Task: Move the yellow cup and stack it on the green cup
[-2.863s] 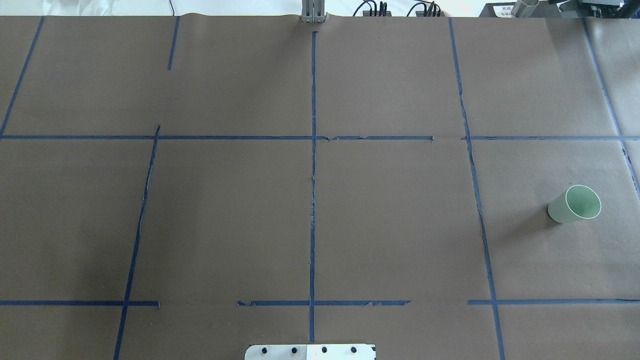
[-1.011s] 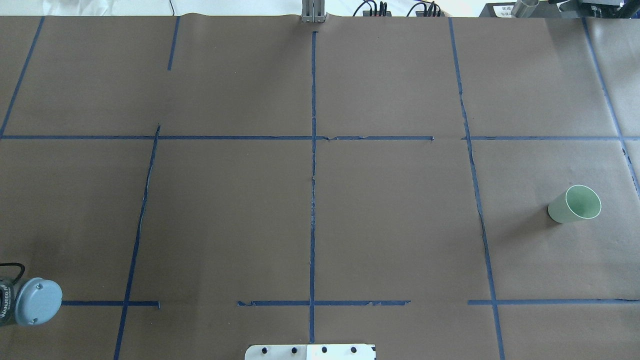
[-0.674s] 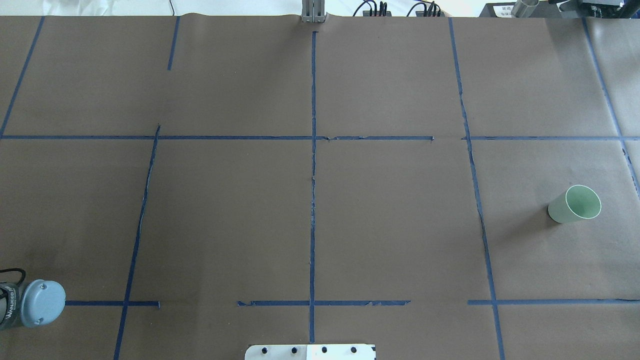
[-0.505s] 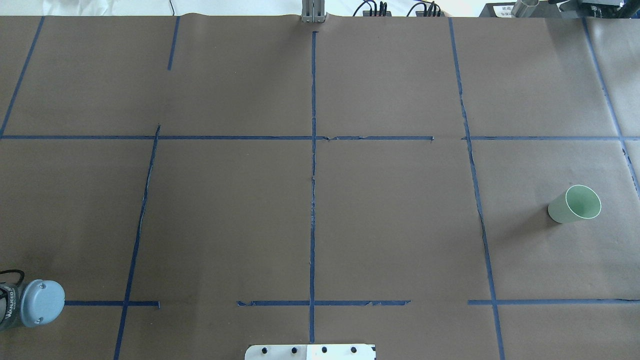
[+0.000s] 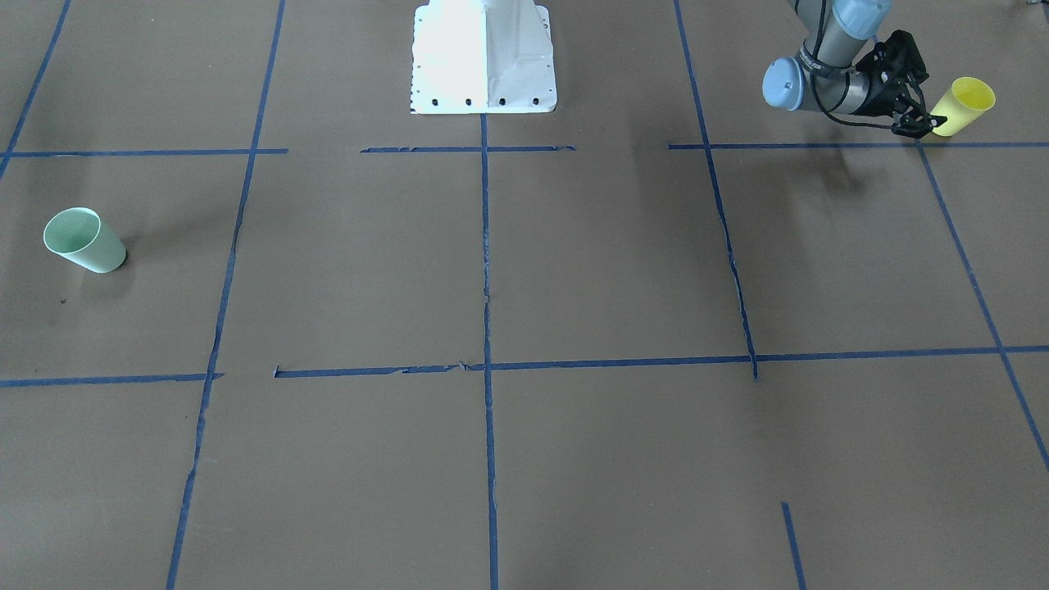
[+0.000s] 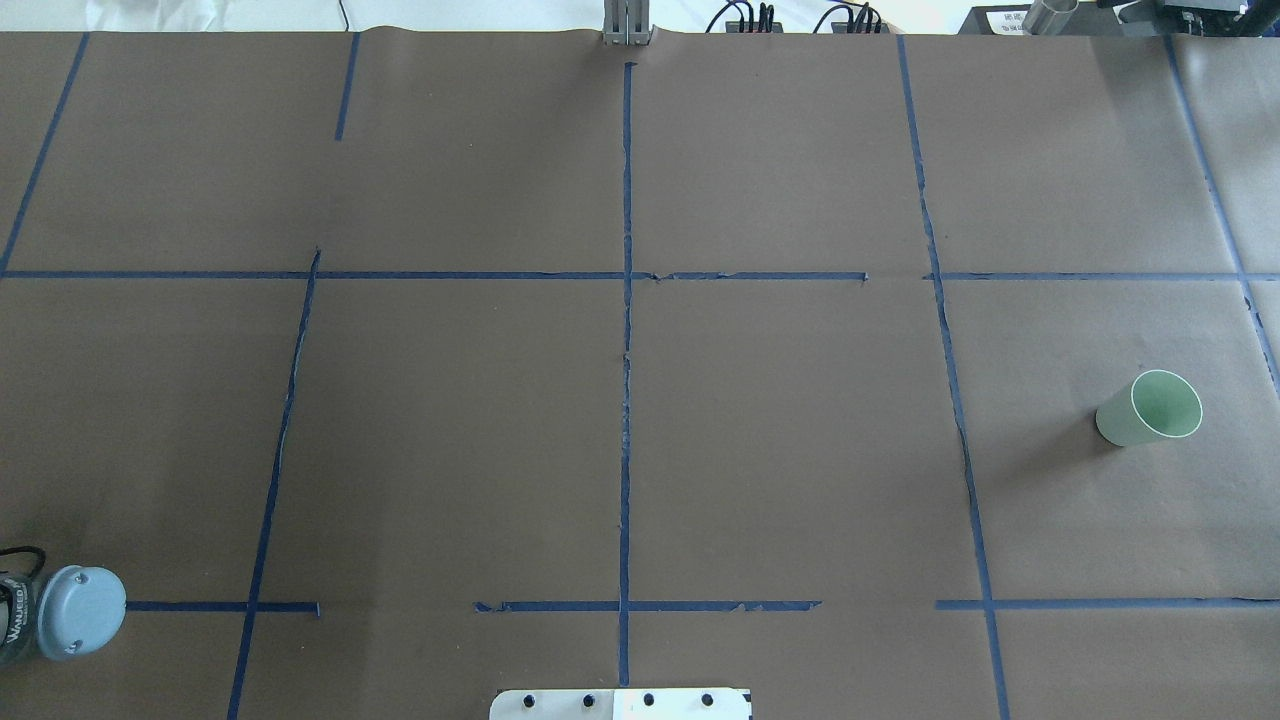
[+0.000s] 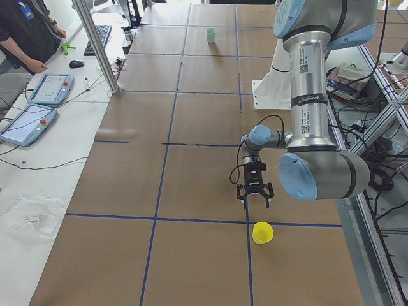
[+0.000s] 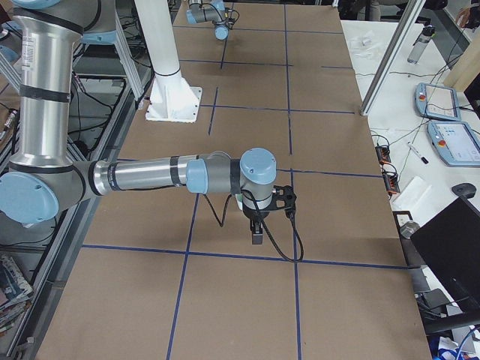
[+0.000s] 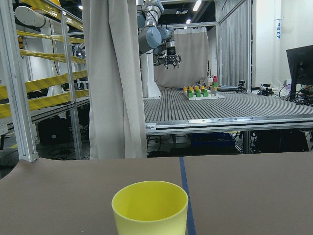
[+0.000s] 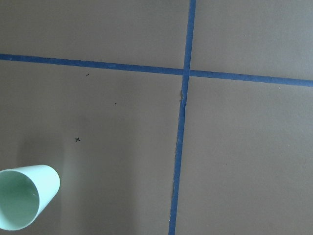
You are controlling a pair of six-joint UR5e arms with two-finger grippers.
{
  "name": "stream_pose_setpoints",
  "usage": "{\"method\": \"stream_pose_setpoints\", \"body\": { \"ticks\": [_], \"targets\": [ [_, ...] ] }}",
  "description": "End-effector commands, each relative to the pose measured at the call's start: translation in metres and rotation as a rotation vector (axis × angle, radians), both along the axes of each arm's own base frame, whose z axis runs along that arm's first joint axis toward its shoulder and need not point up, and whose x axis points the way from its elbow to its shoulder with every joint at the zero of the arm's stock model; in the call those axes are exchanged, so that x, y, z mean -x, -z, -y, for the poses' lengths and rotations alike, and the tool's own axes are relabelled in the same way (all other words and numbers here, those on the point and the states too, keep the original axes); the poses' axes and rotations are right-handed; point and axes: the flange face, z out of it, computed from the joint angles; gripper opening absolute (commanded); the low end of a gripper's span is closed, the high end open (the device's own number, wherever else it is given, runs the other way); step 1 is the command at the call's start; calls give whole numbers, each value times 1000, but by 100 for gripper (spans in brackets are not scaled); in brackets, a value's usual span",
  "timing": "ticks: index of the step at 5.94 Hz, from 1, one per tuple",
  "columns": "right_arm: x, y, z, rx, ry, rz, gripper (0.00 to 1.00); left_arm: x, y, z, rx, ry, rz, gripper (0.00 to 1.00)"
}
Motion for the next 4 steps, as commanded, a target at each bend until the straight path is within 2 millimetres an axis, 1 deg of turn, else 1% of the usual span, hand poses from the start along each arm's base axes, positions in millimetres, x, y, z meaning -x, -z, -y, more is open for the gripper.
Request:
{"method": "stream_pose_setpoints", "body": {
  "ticks": [1,2,4],
  "targets": [
    [0,5,0,-10,-1,0,100,10,-39,-12,-3,-30,-7,100],
    [0,8,0,-14,-1,0,100,24,-48,-18,-6,-30,15,100],
    [0,11,0,-21,-1,1,100,21,-54,-25,-20,-31,26,100]
  ]
}}
